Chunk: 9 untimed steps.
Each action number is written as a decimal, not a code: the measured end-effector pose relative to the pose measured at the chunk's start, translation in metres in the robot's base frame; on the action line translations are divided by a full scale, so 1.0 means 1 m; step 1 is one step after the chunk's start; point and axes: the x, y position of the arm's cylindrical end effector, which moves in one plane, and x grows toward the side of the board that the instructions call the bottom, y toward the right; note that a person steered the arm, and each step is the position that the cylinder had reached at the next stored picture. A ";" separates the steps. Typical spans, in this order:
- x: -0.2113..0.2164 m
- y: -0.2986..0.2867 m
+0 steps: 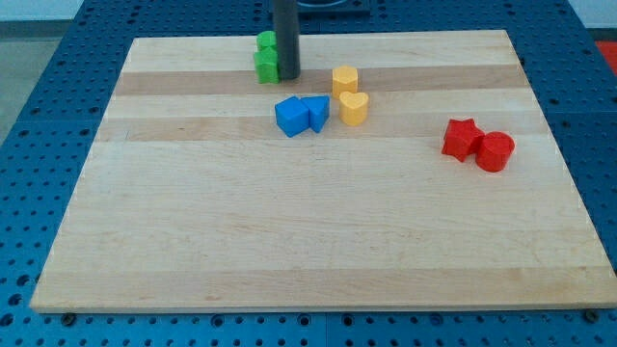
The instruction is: Push the yellow hexagon down
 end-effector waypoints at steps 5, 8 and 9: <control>0.016 0.103; -0.003 0.151; -0.003 0.165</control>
